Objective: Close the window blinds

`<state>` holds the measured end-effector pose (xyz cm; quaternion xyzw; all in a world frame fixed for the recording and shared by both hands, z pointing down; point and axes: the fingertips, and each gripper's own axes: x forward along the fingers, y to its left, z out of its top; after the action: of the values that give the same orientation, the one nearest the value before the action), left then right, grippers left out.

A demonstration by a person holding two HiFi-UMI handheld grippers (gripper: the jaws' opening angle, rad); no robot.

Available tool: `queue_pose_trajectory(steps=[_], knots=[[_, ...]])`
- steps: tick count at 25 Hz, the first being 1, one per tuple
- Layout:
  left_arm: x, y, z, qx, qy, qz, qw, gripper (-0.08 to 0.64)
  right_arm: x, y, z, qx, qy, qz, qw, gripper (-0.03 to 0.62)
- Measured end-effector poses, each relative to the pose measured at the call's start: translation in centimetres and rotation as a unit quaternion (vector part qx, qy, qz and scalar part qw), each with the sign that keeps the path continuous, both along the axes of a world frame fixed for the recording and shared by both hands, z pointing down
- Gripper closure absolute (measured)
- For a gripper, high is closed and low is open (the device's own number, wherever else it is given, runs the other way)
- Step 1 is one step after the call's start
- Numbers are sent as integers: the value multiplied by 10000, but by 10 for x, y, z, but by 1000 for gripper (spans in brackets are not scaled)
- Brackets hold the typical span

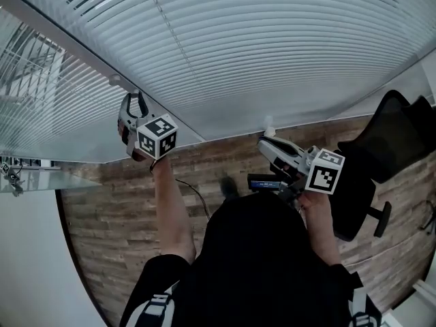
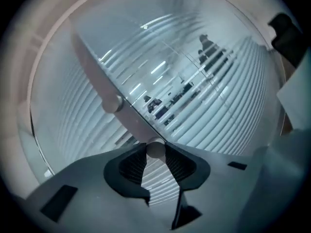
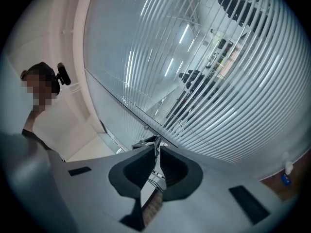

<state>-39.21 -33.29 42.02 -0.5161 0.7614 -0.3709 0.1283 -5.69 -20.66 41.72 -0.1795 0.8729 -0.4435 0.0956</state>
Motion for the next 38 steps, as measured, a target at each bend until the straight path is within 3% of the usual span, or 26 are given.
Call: queue_pose_trajectory(steps=[2,3,4,5,6,7,10,12,13,14,15,16,17,18,20,22,23,25,26,27,29,30,32,34,36,38], knots=[[2,-1,2,-230,-545,-64,9982,425,0,0,1,5,-6,-10,10000,551],[3,-1,3,-222,-505,-33,9985,425,-1,0,1,8,-10,-19,10000,551],[5,-1,3,-101,-183,48,9998,423,-1,1,1,12,-15,-30,10000,551],[7,-1,2,131,415,161,9989,423,-1,1,1,16,-17,-41,10000,551],[8,0,0,441,1194,274,9915,416,-1,2,1,19,-16,-49,10000,551],[8,2,-2,769,2009,365,9759,410,-1,2,1,22,-13,-50,10000,551],[4,5,-8,1485,3882,516,9081,393,-1,2,2,25,-23,-27,10000,551],[0,5,-6,1680,4637,536,8683,394,0,1,3,20,-23,-12,10000,551],[-2,4,-2,1713,4864,515,8553,394,0,1,4,16,-22,-5,10000,551],[-3,3,2,1721,4973,478,8490,394,0,1,5,12,-20,1,10000,551],[-4,3,5,1710,4963,438,8500,396,0,2,5,9,-18,9,10000,551],[-5,4,7,1675,4837,399,8581,400,1,2,6,7,-15,17,10000,551],[-6,4,8,1601,4598,357,8728,420,1,2,6,5,-13,25,10000,551],[-6,4,9,1474,4240,308,8931,420,1,1,7,3,-9,32,10000,551],[-6,4,11,1078,3199,172,9411,423,2,1,7,-5,0,45,10000,551],[-6,2,11,611,1910,19,9797,423,3,0,7,-18,9,51,10000,551],[-6,2,11,372,1256,-57,9914,423,3,0,7,-26,12,49,10000,551],[-5,1,12,-17,237,-164,9996,423,2,0,8,-36,12,31,10000,551],[-5,1,12,-98,32,-164,9998,423,1,0,8,-35,8,16,10000,551],[-4,0,12,-82,78,-120,9999,423,1,0,8,-31,2,-2,10000,551],[-1,0,13,191,835,56,9963,423,-1,1,8,-14,-5,-43,10000,551],[1,1,13,398,1414,143,9890,422,-2,2,7,-5,-8,-64,10000,551],[5,5,12,835,2558,252,9628,406,-2,3,7,7,-8,-90,10000,551],[8,7,6,1203,3384,336,9327,393,-2,3,7,12,-2,-85,10000,551],[6,5,1,1454,3921,388,9075,393,-2,2,6,16,-2,-65,10000,551],[1,3,2,1559,4196,355,8935,394,-1,1,7,17,-5,-41,10000,551]])
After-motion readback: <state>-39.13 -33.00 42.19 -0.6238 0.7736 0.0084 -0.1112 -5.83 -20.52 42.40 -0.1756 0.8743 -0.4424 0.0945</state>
